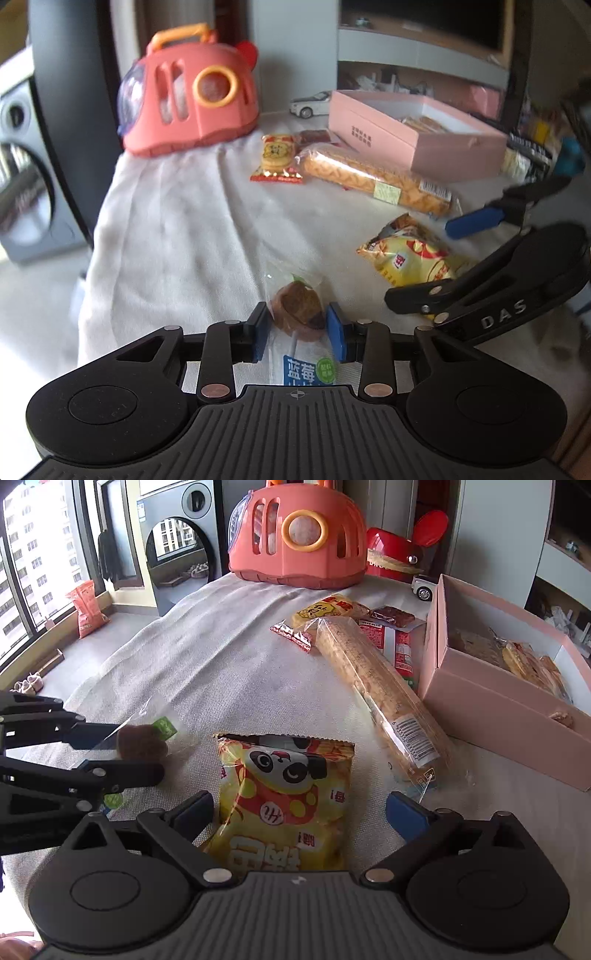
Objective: Organize snacks
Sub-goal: 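Lift the cookie packet and panda chip bag with both tools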
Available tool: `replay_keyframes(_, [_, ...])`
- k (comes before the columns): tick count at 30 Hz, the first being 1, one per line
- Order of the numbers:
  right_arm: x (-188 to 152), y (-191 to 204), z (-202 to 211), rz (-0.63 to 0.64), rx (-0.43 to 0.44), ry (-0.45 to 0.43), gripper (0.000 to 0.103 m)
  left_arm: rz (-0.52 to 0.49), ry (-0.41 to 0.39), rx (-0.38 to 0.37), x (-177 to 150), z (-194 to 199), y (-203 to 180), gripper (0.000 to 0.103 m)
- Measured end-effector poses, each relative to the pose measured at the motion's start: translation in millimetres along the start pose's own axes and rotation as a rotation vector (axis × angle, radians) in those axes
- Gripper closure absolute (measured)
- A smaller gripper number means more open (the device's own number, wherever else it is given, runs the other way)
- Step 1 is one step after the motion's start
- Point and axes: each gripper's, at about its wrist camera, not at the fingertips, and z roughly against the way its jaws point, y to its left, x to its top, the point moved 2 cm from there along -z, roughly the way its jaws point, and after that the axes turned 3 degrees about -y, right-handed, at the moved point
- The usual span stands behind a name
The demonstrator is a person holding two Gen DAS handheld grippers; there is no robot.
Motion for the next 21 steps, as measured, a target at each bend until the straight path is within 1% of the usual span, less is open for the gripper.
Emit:
replay_keyframes(3, [-5.4, -1.6, 2.8, 0.000, 0.008, -0.019, 0.000, 0.004, -0.009, -0.017, -1.1, -0.5, 3.5, 0.063])
replay_keyframes(7, [-10.7, -2.4, 6.6, 0.001, 0.011, -0.030, 0.000, 0.013, -0.017, -0.049, -2.0, -0.4, 9.4, 0.063])
replay_keyframes(9, [-11.0, -2.1, 7.4, -0.001, 0.011, -0.026, 0.000, 0.048, -0.039, -0.060, -5.9, 1.6, 12.9, 0.064])
replay_keyframes(12, [-10.0, -2.4, 6.7, 0.010, 0.015, -0.031, 0.000, 0.071, -0.071, -0.061, -10.7, 3.2, 13.6, 0.064])
replay_keyframes(16, [-6.4, -3.6, 4.9, 0.008, 0.022, -0.037, 0.001, 0.080, -0.075, -0.062, -10.1, 3.6, 14.3, 0.065])
replay_keyframes(17, [-5.2, -3.9, 4.4, 0.006, 0.021, -0.037, 0.003, 0.090, -0.074, -0.062, -9.9, 4.1, 14.7, 0.065])
replay_keyframes(18, [-4.1, -3.9, 5.2, 0.007, 0.017, -0.040, 0.009, 0.099, -0.072, -0.064, -9.8, 5.1, 14.7, 0.065])
replay_keyframes(19, [-2.7, -3.7, 6.7, 0.013, 0.021, -0.041, 0.018, 0.104, -0.070, -0.066, -9.6, 6.6, 13.9, 0.066])
replay_keyframes(20, [-2.0, -3.1, 8.9, 0.023, 0.030, -0.039, 0.023, 0.104, -0.070, -0.070, -9.7, 8.6, 12.2, 0.066])
replay_keyframes(21, [-2.3, -2.1, 12.5, 0.038, 0.034, -0.039, 0.035, 0.103, -0.071, -0.077, -10.0, 11.2, 9.9, 0.066])
